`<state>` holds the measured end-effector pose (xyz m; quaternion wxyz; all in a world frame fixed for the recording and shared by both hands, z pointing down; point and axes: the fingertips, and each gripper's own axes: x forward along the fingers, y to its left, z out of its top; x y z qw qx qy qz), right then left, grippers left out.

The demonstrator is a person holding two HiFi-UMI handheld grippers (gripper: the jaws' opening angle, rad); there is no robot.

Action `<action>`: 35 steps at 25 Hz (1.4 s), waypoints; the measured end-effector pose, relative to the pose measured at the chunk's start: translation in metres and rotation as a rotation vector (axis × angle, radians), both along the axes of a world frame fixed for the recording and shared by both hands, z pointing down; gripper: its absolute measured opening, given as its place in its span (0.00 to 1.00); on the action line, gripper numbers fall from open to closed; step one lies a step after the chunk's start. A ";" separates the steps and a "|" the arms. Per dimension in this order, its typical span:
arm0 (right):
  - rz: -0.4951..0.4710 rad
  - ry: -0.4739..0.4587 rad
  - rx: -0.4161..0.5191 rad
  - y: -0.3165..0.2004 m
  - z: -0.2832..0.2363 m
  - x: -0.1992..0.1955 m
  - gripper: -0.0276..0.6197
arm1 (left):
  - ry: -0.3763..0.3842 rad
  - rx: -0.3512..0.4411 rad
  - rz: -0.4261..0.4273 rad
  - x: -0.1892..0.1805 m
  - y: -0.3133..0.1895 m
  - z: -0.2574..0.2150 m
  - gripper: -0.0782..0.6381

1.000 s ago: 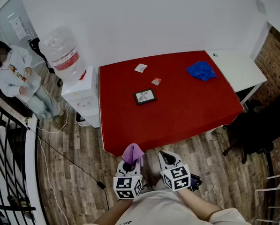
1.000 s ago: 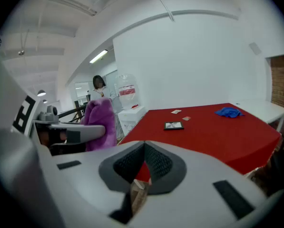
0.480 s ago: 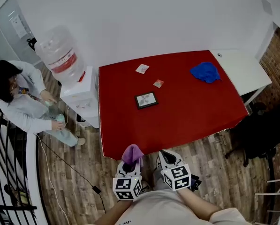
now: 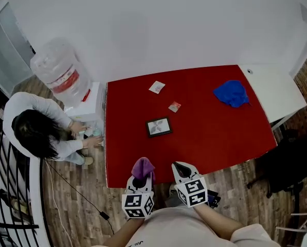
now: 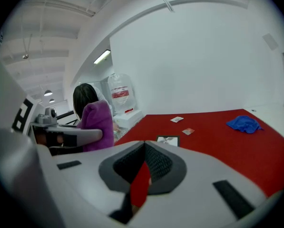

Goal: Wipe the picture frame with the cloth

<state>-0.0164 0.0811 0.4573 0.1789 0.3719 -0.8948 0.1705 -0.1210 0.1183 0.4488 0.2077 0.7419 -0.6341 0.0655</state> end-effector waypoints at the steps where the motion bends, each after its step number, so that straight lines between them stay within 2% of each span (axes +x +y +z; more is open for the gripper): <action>1: -0.006 0.001 0.002 -0.009 0.000 0.001 0.05 | 0.000 0.001 -0.005 0.001 -0.009 0.000 0.20; 9: -0.017 0.010 -0.024 -0.042 0.003 -0.001 0.05 | 0.004 -0.008 -0.016 0.004 -0.046 0.002 0.20; 18: 0.023 0.006 -0.029 -0.063 -0.001 -0.013 0.05 | 0.010 -0.036 0.041 -0.006 -0.073 0.005 0.20; 28: 0.062 0.011 -0.049 -0.081 0.009 -0.017 0.05 | -0.019 -0.054 0.076 -0.015 -0.098 0.016 0.20; 31: 0.055 0.024 -0.048 -0.087 0.013 -0.023 0.05 | -0.076 -0.054 0.093 -0.024 -0.113 0.023 0.20; 35: 0.053 0.037 -0.044 -0.094 0.022 -0.030 0.05 | -0.261 -0.037 0.176 -0.038 -0.144 0.034 0.20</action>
